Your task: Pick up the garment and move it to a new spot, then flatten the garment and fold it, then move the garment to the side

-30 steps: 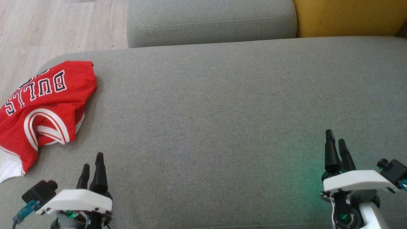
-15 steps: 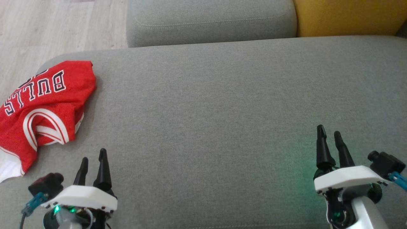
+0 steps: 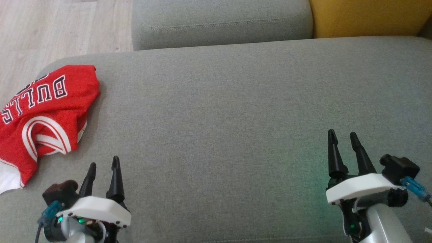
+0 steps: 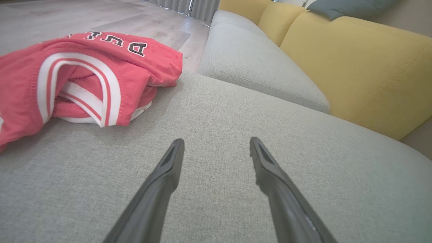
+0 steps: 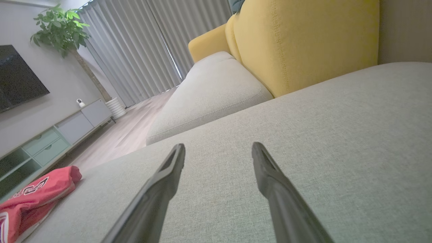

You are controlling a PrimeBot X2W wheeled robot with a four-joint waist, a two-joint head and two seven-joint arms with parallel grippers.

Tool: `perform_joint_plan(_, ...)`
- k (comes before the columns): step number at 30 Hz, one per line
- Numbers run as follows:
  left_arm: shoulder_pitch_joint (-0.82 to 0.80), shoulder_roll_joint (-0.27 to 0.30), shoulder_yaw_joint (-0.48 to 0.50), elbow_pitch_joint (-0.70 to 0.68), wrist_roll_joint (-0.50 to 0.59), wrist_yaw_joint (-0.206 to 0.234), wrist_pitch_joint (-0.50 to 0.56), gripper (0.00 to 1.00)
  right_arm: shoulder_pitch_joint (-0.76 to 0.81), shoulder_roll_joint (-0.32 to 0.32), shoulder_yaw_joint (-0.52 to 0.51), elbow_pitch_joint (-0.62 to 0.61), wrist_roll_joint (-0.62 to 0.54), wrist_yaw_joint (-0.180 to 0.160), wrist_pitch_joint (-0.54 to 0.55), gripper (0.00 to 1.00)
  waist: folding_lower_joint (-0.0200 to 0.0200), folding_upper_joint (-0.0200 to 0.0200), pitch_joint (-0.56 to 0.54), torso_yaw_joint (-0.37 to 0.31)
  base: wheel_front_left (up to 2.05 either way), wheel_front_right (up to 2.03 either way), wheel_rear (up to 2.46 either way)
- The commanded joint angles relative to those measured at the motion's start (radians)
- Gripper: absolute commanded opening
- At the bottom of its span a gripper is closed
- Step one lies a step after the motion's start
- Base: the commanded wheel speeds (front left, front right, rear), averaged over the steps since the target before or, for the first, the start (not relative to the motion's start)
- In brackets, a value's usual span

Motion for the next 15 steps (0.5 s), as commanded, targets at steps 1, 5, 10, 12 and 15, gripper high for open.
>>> perform_joint_plan(1, -0.056, 0.020, 0.016, -0.032, 0.047, 0.008, -0.018, 1.00, -0.048, -0.012, 0.022, -0.027, -0.050, 0.006, -0.018, 1.00, 0.0000, 0.0000, 0.000, -0.001, 0.00, 0.00, 0.00)
perform_joint_plan(5, -0.058, 0.021, 0.016, -0.028, 0.102, 0.015, -0.033, 1.00, -0.052, -0.009, 0.019, -0.020, -0.122, 0.006, -0.033, 1.00, 0.0000, 0.0000, 0.001, -0.002, 0.00, 0.00, 0.00)
perform_joint_plan(10, -0.058, 0.017, 0.024, -0.027, 0.132, 0.020, -0.044, 1.00, -0.053, -0.005, 0.014, -0.012, -0.171, 0.007, -0.045, 1.00, 0.0000, 0.0000, 0.002, -0.004, 0.00, 0.00, 0.00)
perform_joint_plan(12, -0.058, 0.016, 0.025, -0.029, 0.153, 0.021, -0.050, 1.00, -0.055, -0.004, 0.011, -0.010, -0.196, 0.007, -0.051, 1.00, 0.0000, 0.0000, 0.004, -0.005, 0.00, 0.00, 0.00)
perform_joint_plan(15, -0.057, 0.013, 0.027, -0.031, 0.183, 0.024, -0.059, 1.00, -0.057, -0.001, 0.008, -0.010, -0.229, 0.007, -0.060, 1.00, 0.0000, 0.0000, 0.005, -0.008, 0.00, 0.00, 0.00)
